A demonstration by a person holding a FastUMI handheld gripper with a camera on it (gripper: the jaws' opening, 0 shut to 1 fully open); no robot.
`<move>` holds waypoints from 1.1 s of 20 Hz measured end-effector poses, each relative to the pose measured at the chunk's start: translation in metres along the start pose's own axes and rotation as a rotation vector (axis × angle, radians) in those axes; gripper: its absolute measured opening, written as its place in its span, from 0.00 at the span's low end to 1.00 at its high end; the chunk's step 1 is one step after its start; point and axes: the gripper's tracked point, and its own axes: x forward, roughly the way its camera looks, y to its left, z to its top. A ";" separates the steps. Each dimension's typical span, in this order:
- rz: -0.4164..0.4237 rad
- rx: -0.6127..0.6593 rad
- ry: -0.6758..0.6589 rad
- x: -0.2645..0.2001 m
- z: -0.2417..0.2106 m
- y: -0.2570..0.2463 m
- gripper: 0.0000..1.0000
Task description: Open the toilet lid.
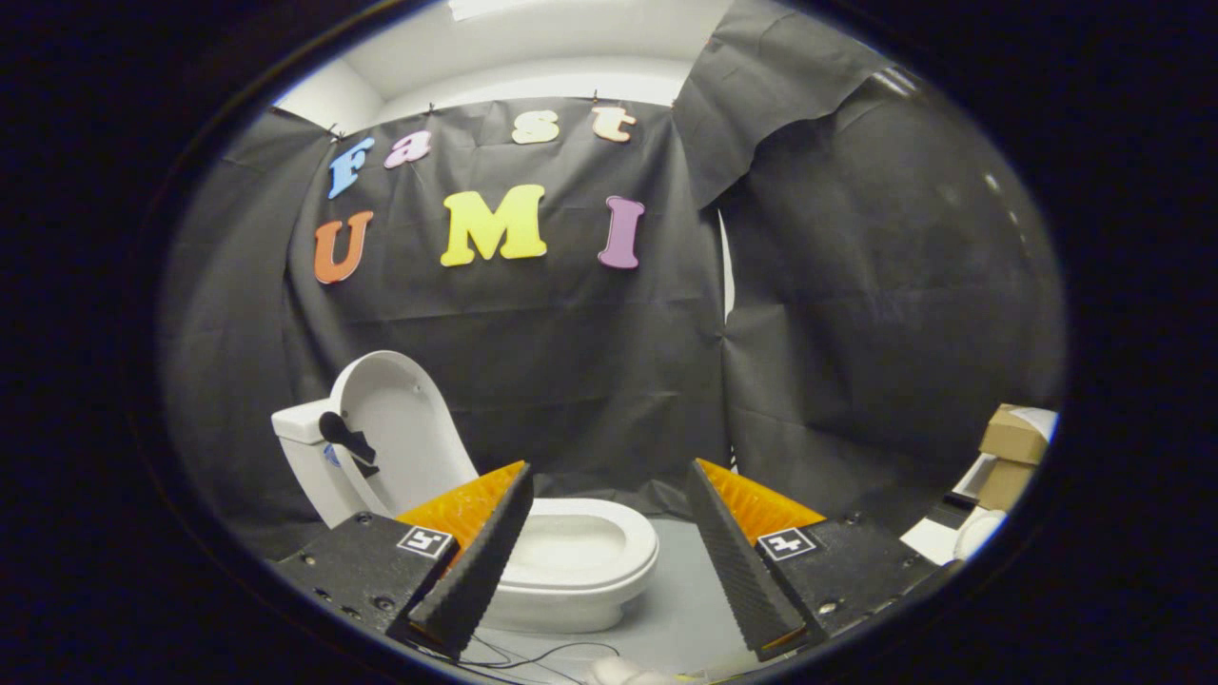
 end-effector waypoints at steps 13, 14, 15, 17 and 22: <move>0.012 -0.039 0.025 -0.007 -0.003 0.002 1.00; 0.008 -0.039 0.026 -0.007 -0.004 0.001 1.00; 0.008 -0.041 0.026 -0.007 -0.005 0.000 1.00; 0.006 -0.053 0.024 -0.010 -0.004 -0.001 1.00; 0.012 -0.073 0.030 -0.011 -0.009 0.002 1.00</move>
